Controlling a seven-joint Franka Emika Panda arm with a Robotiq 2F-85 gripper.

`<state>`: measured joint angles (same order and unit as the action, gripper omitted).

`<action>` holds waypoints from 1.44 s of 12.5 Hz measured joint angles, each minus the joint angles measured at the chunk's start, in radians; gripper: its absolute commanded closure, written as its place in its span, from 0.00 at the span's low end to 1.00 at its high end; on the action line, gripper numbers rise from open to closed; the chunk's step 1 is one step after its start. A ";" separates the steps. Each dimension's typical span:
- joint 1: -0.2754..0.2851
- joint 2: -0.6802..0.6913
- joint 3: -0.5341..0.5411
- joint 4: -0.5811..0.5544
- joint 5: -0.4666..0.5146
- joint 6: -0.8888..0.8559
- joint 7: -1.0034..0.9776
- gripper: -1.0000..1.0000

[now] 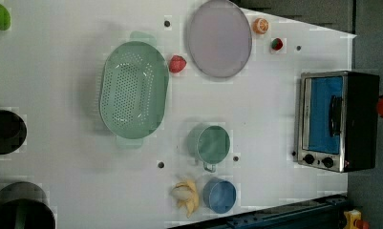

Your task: Pick Ketchup from oven and place it on table.

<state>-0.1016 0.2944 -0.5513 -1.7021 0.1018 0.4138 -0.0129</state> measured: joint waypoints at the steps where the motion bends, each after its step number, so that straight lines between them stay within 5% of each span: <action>1: 0.030 -0.042 -0.009 -0.002 -0.016 -0.022 0.000 0.37; 9: 0.197 -0.296 0.299 0.021 -0.039 -0.257 -0.001 0.37; 14: 0.266 -0.249 0.430 -0.194 -0.033 -0.122 -0.003 0.37; 18: 0.279 -0.203 0.391 -0.419 -0.049 0.064 -0.002 0.37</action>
<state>0.1772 0.0915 -0.1600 -2.1211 0.0525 0.4780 -0.0145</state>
